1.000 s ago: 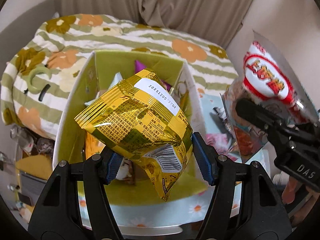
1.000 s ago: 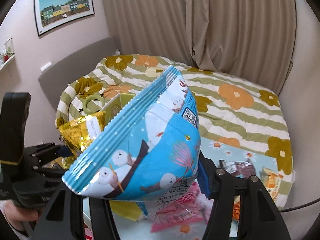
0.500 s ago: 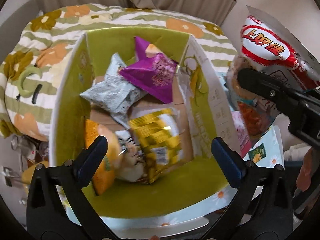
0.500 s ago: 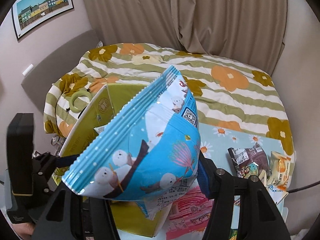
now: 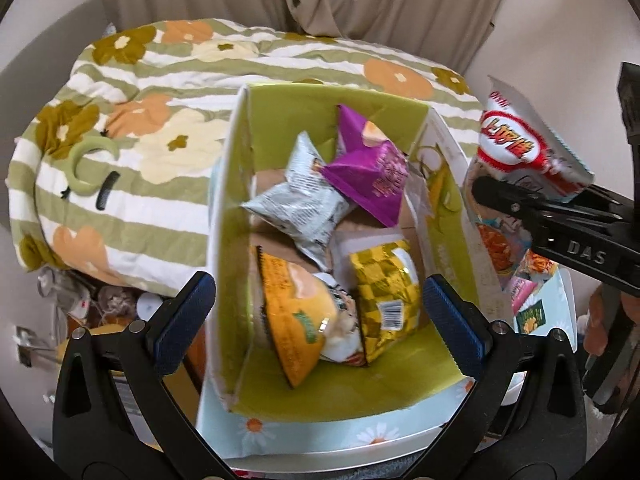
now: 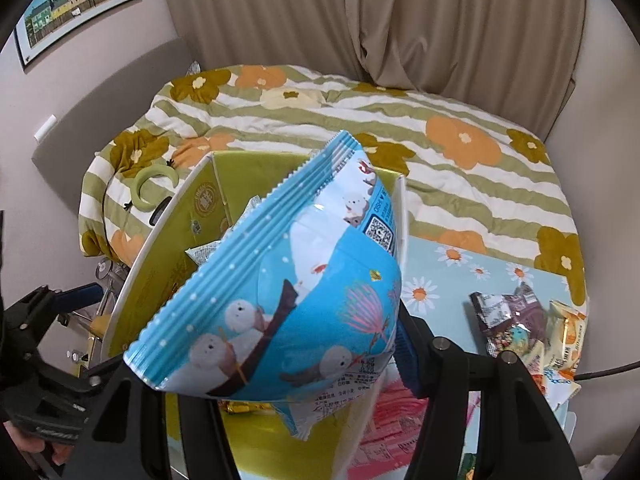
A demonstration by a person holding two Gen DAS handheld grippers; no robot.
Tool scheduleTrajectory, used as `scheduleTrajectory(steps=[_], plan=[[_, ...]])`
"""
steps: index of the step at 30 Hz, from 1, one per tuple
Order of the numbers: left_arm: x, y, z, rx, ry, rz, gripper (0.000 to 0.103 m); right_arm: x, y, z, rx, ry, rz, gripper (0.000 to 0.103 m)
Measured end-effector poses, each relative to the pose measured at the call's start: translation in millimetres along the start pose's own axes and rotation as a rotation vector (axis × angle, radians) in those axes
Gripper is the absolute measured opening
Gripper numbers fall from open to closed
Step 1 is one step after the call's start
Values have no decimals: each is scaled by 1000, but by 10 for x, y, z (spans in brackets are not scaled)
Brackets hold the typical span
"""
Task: Organize snacks
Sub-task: 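Lower the blue snowman bag into the green box and open the right tool, then move both tools back over the remaining snack bags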
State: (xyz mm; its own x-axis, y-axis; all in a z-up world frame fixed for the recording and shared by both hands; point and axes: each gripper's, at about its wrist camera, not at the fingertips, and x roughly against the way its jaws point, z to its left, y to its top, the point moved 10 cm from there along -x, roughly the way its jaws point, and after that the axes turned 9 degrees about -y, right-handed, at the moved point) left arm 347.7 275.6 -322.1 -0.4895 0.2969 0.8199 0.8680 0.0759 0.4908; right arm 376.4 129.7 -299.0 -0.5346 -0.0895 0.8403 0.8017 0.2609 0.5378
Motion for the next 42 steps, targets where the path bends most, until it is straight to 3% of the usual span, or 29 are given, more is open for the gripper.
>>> scheduleTrajectory(steps=[3, 7, 9, 11, 13, 21, 32, 42], plan=[[-27, 11, 97, 0, 11, 9, 102, -135, 15, 93, -1, 7, 20, 56], [-105, -33, 189, -5, 19, 33, 102, -360, -8, 123, -2, -50, 56, 58], [-133, -60, 209, -8, 19, 40, 102, -431, -29, 123, -22, -56, 62, 68], [-159, -98, 227, -11, 20, 47, 102, -431, -32, 123, -35, -57, 47, 97], [-182, -126, 242, -9, 14, 53, 102, -394, -31, 130, -43, -60, 21, 102], [-178, -145, 251, -1, -7, 55, 102, -235, -101, 94, -52, -64, -8, 102], [133, -32, 0, -36, 13, -15, 102, 153, -73, 31, -64, -34, -86, 102], [482, -30, -763, -42, 21, -117, 102, 879, -183, -478, -73, 15, -205, 102]])
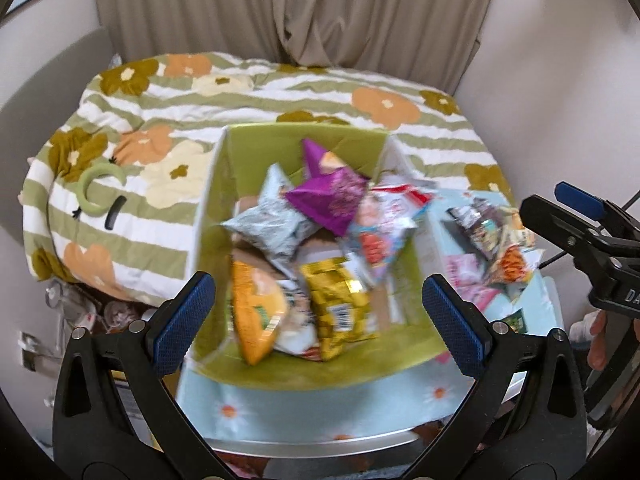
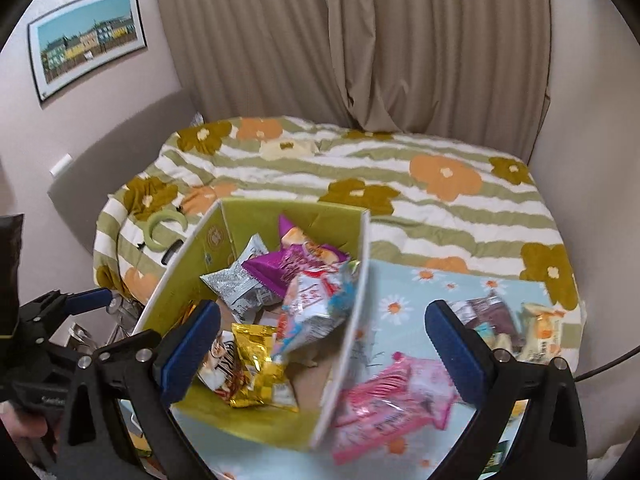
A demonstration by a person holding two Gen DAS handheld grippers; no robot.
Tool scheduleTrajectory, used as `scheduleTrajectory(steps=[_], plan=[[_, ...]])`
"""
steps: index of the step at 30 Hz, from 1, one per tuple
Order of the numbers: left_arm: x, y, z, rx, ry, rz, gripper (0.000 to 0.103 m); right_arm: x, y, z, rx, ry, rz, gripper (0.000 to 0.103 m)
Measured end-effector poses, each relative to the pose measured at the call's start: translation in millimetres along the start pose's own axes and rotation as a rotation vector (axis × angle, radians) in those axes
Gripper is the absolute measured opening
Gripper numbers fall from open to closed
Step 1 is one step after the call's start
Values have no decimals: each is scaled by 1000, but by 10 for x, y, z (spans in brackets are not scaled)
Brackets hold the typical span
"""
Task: Organize snacks
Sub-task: 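Move both tools back over the remaining snack bags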
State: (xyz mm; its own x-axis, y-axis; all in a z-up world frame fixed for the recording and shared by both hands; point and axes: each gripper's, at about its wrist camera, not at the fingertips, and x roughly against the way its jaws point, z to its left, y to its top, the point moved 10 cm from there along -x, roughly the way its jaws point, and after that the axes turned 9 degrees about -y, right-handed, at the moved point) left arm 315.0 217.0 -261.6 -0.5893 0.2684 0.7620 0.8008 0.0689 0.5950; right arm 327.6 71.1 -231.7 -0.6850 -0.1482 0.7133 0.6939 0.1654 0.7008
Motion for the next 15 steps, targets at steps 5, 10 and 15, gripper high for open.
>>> scheduleTrajectory(steps=[5, 10, 15], plan=[[70, -65, -527, -1, -8, -47, 102, 359, -116, -505, 13, -20, -33, 102], [38, -221, -1105, -39, -7, -57, 102, 622, -332, -1041, 1, -66, -47, 102], [-25, -421, -1611, -68, 1, -64, 102, 790, -579, -1560, -43, -76, -46, 102]])
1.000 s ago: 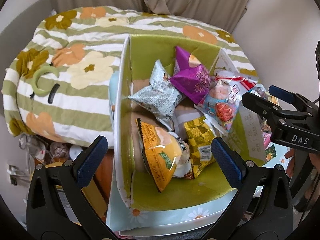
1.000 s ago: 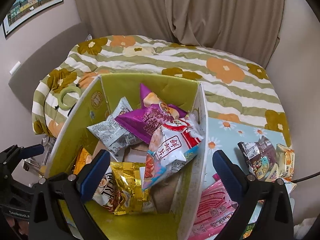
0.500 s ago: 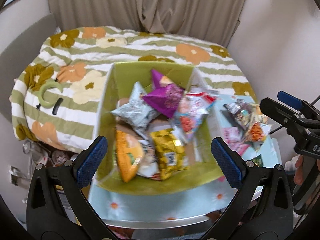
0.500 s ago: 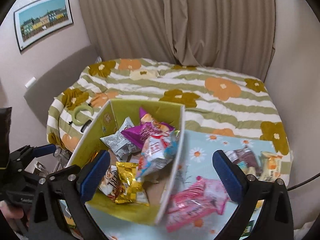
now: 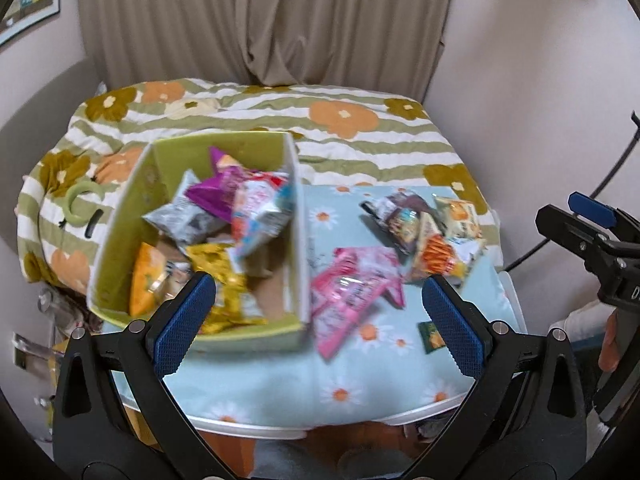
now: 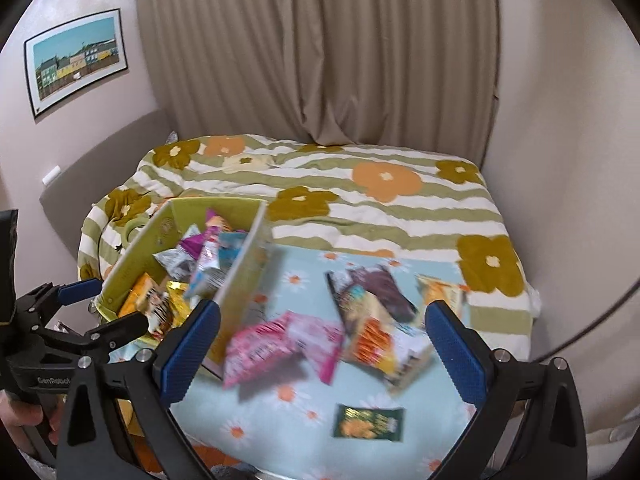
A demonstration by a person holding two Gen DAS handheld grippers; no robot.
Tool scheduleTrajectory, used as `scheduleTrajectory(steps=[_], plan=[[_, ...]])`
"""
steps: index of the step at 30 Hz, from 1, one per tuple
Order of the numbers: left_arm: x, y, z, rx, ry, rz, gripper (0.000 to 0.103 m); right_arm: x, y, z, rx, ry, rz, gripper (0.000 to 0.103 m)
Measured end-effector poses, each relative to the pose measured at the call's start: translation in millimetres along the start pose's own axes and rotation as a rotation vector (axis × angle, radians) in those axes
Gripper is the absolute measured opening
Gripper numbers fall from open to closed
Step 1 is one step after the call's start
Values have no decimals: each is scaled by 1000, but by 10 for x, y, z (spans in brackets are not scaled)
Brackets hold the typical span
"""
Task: Organize snacks
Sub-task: 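Move both tools back over the remaining snack bags, then grasp the pink striped bag with the left tool while the right tool grasps the orange fries bag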
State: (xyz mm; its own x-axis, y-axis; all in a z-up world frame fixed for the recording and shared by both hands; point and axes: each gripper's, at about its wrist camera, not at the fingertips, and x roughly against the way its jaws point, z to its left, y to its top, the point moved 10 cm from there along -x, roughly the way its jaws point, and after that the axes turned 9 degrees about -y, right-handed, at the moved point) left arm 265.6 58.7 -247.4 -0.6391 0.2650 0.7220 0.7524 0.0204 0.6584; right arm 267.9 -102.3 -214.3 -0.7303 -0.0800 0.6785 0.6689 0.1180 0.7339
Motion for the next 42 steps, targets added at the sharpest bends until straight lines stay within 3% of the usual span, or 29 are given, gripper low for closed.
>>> scheduleTrajectory(steps=[9, 17, 29, 35, 42], plan=[[-303, -341, -582, -75, 90, 5, 102, -22, -325, -676, 33, 4, 16, 102], [-833, -617, -673, -272, 312, 65, 103, -386, -630, -744, 132, 44, 44, 102], [-1667, -647, -497, -363, 357, 225, 101, -1128, -880, -570, 285, 56, 92, 102], [-1959, -684, -388, -385, 361, 310, 98, -1404, -939, -406, 502, 37, 67, 102], [-2239, -753, -302, -416, 383, 393, 93, -1691, -1051, -374, 623, 28, 89, 102]])
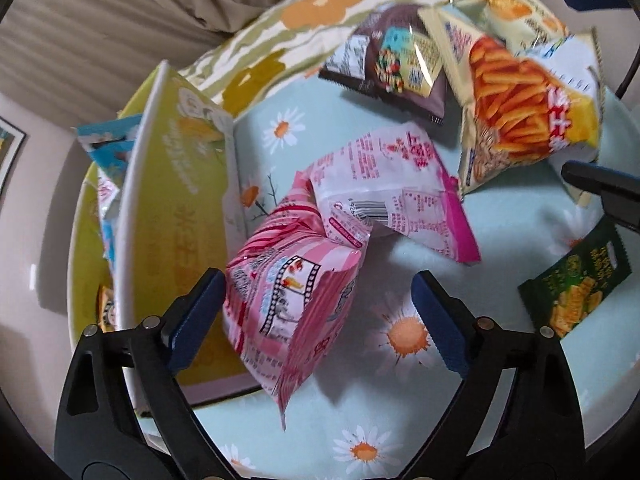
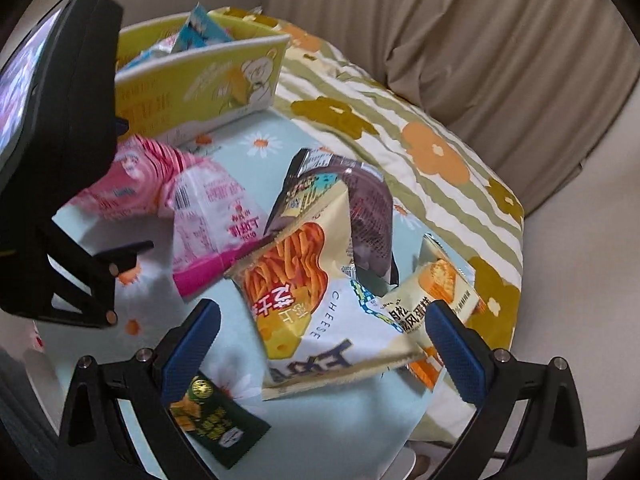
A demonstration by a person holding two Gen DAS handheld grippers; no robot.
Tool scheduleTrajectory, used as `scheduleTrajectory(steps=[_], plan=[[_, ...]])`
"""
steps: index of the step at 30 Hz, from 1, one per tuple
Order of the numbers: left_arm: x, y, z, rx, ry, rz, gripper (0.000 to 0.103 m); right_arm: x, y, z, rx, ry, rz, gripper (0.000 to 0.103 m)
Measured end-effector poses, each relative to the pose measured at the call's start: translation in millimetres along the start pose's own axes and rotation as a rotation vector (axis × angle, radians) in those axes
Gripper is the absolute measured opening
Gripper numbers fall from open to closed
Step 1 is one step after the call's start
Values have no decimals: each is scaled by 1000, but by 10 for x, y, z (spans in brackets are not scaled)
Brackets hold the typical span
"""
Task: Organize snacks
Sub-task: 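Grasp the pink striped bag with the left tool while the right tool grasps the orange fries bag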
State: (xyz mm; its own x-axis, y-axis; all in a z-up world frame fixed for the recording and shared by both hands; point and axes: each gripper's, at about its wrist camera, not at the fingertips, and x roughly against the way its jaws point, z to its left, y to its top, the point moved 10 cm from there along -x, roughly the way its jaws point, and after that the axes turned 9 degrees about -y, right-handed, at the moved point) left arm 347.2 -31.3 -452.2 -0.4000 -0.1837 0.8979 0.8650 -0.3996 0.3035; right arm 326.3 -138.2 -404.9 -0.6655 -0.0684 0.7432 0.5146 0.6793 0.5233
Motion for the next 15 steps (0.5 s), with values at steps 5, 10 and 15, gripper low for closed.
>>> scheduleTrajectory(steps=[5, 10, 15], plan=[[-69, 66, 18, -33, 33, 6, 90, -141, -21, -5, 16, 21, 5, 102], [-78, 121, 98, -33, 52, 14, 84, -200, 24, 13, 23, 39, 0, 102], [-155, 114, 174, -26, 48, 40, 68, -282, 65, 49, 28, 50, 0, 102]])
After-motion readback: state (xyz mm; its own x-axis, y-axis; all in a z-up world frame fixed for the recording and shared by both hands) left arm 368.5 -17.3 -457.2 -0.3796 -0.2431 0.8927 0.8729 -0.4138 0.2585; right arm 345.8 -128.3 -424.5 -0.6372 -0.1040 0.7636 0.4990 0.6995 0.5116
